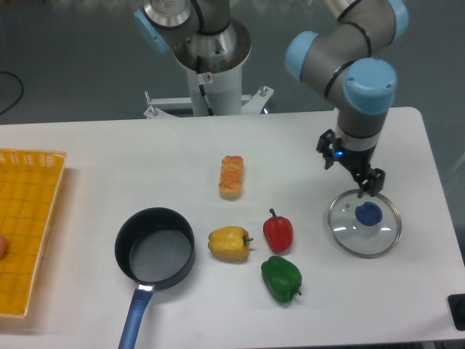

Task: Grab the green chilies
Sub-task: 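Move the gripper from above the glass lid toward the green bell pepper, then lower the open gripper over the green bell pepper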

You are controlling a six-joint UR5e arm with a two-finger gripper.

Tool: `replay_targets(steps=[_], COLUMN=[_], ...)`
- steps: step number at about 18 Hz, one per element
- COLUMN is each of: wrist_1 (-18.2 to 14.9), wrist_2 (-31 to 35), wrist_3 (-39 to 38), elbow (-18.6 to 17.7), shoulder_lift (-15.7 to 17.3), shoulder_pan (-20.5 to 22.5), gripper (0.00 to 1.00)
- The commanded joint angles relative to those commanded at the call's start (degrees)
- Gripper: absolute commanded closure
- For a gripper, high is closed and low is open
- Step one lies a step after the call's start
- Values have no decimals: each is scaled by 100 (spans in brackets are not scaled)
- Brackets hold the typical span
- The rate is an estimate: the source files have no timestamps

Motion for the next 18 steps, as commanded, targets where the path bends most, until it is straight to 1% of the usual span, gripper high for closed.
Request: replay_targets(steps=[3, 5, 7, 8, 9, 10, 13, 16, 18], wrist_1=[9, 35, 70, 79, 79, 88, 202, 237, 246], wrist_2=[0, 0, 0, -9, 0, 0, 0, -9, -18], wrist_3=[-439, -501, -510, -641, -964, -1289, -1486, -1678, -2230], elbow=[0, 96, 237, 342, 456, 492, 501, 492, 492], shoulder_lift=[-26, -114, -351, -491, -649, -746, -931, -949, -949], shoulder_pan=[-334, -501, -625, -703, -808, -844, -862, -836, -827], gripper=[0, 0, 0, 0, 0, 0, 0, 0, 0])
